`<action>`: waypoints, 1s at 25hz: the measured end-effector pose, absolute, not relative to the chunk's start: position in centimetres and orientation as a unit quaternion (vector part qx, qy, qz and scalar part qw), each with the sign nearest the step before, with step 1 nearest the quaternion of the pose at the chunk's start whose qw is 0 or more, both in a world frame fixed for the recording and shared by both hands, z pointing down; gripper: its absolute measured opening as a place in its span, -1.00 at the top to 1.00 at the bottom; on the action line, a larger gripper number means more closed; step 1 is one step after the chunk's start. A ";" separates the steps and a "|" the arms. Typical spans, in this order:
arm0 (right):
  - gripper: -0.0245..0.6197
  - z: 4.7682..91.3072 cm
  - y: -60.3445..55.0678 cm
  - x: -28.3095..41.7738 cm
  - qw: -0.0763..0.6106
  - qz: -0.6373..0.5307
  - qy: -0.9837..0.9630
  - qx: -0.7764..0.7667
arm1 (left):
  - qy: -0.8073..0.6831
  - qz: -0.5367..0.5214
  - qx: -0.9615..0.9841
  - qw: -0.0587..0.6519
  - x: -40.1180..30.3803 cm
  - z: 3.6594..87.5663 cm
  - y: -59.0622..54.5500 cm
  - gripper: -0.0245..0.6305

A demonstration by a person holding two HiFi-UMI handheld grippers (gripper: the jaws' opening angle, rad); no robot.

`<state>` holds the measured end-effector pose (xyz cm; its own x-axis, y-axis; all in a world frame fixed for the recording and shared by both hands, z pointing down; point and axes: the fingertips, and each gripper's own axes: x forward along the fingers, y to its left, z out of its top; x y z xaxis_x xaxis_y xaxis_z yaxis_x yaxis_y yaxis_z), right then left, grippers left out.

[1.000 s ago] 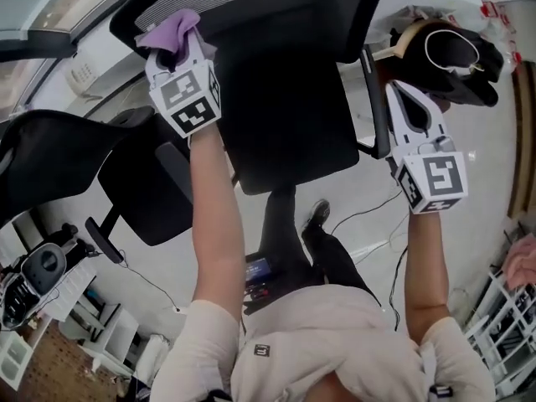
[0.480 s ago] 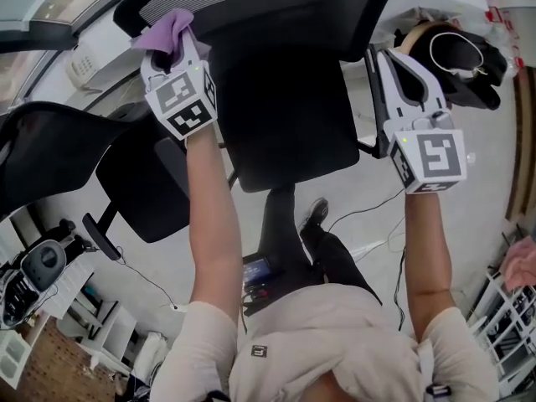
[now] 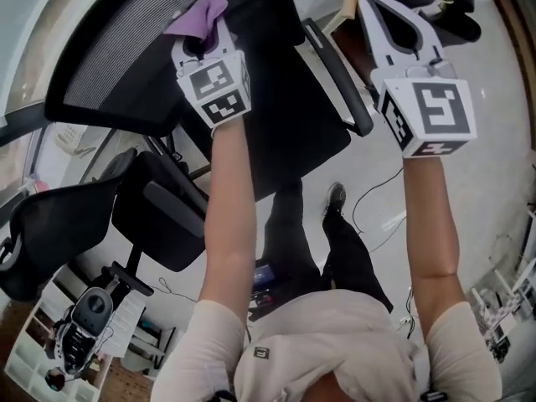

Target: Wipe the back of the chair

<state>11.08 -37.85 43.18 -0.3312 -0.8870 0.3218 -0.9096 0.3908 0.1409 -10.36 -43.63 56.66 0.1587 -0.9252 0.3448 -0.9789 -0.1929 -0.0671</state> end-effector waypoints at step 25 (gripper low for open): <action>0.94 44.8 -35.6 5.8 0.196 0.040 -0.840 0.505 | -0.674 0.179 0.712 0.084 -19.8 56.4 -40.6 0.55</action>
<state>5.82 -35.59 44.76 -0.4130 -0.8321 0.3702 -0.8636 0.4868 0.1308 -19.82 -40.59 56.40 0.0283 -0.9296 0.3674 -0.9895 -0.0782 -0.1217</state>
